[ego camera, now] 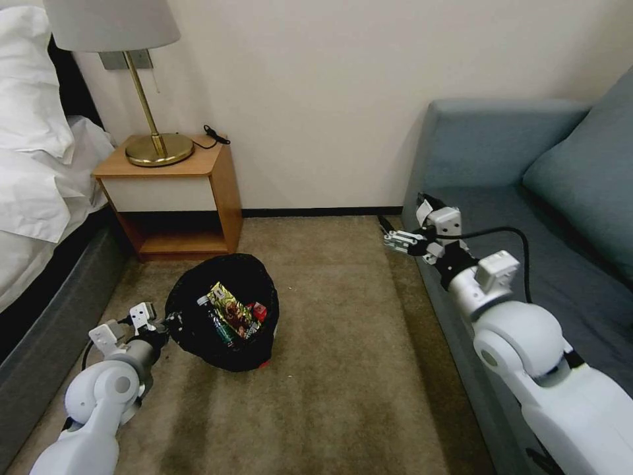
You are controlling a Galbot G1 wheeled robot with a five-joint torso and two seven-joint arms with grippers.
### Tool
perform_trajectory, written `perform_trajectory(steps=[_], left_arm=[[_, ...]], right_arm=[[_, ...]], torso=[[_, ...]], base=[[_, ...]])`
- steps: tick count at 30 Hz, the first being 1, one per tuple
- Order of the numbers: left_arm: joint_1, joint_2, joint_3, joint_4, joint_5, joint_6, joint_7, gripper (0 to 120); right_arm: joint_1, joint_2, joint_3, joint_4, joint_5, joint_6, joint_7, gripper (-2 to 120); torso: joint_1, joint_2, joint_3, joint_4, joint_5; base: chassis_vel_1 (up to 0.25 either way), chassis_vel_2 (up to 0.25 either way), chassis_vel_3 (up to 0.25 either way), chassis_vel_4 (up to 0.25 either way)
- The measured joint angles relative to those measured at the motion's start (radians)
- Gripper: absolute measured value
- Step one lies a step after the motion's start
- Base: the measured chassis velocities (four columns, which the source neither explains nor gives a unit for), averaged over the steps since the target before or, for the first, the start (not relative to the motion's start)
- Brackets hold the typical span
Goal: Pick up the trash bin, then pick up the garbage on the floor and place it into the trash bin.
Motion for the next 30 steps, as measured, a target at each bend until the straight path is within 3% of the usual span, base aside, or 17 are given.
perform_trajectory(steps=[6, 8, 9, 10, 11, 13, 20, 26, 30], left_arm=[[0.004, -0.011, -0.004, -0.001, 0.007, 0.000, -0.006, 2], [0.012, -0.018, -0.003, -0.007, 0.009, 0.000, -0.023, 2], [0.012, -0.018, -0.003, -0.007, 0.009, 0.000, -0.023, 2], [0.016, -0.022, -0.001, -0.014, 0.005, 0.003, -0.053, 2], [0.016, -0.022, -0.001, -0.014, 0.005, 0.003, -0.053, 2], [0.024, -0.022, 0.007, -0.030, -0.029, 0.032, -0.126, 2], [0.014, -0.021, 0.016, -0.023, -0.118, 0.055, -0.253, 2], [0.003, -0.024, 0.026, -0.021, -0.165, 0.063, -0.326, 2], [0.000, -0.027, 0.029, -0.021, -0.172, 0.064, -0.341, 2]], right_arm=[[-0.143, 0.065, 0.064, 0.031, -0.049, 0.022, -0.037, 100], [-0.238, 0.142, 0.089, 0.046, -0.123, 0.050, -0.079, 100], [-0.238, 0.142, 0.089, 0.046, -0.123, 0.050, -0.079, 100], [-0.285, 0.206, 0.098, 0.053, -0.173, 0.069, -0.102, 100], [-0.285, 0.206, 0.098, 0.053, -0.173, 0.069, -0.102, 100], [-0.331, 0.284, 0.108, 0.063, -0.230, 0.090, -0.129, 100], [-0.391, 0.348, 0.125, 0.086, -0.287, 0.116, -0.161, 100], [-0.452, 0.394, 0.142, 0.104, -0.331, 0.141, -0.198, 100], [-0.471, 0.403, 0.148, 0.107, -0.344, 0.151, -0.211, 100]], torso=[[0.000, 0.000, 0.000, -0.0002, 0.0001], [0.000, 0.000, 0.000, -0.0002, -0.0001], [0.000, 0.000, 0.000, -0.0002, -0.0001], [0.000, 0.000, 0.000, -0.0001, 0.0000], [0.000, 0.000, 0.000, -0.0001, 0.0000], [0.000, 0.000, 0.000, -0.0001, 0.0000], [0.000, 0.000, 0.000, -0.0001, -0.0001], [0.000, 0.000, 0.000, -0.0002, 0.0000], [0.000, 0.000, 0.000, -0.0002, 0.0001]], base=[[0.000, 0.000, 0.000, 0.000], [0.000, 0.000, 0.000, 0.000], [0.000, 0.000, 0.000, 0.000], [0.000, 0.000, 0.000, 0.000], [0.000, 0.000, 0.000, 0.000], [0.000, 0.000, 0.000, 0.000], [0.000, 0.000, 0.000, 0.000], [0.000, 0.000, 0.000, 0.000], [0.000, 0.000, 0.000, 0.000]])
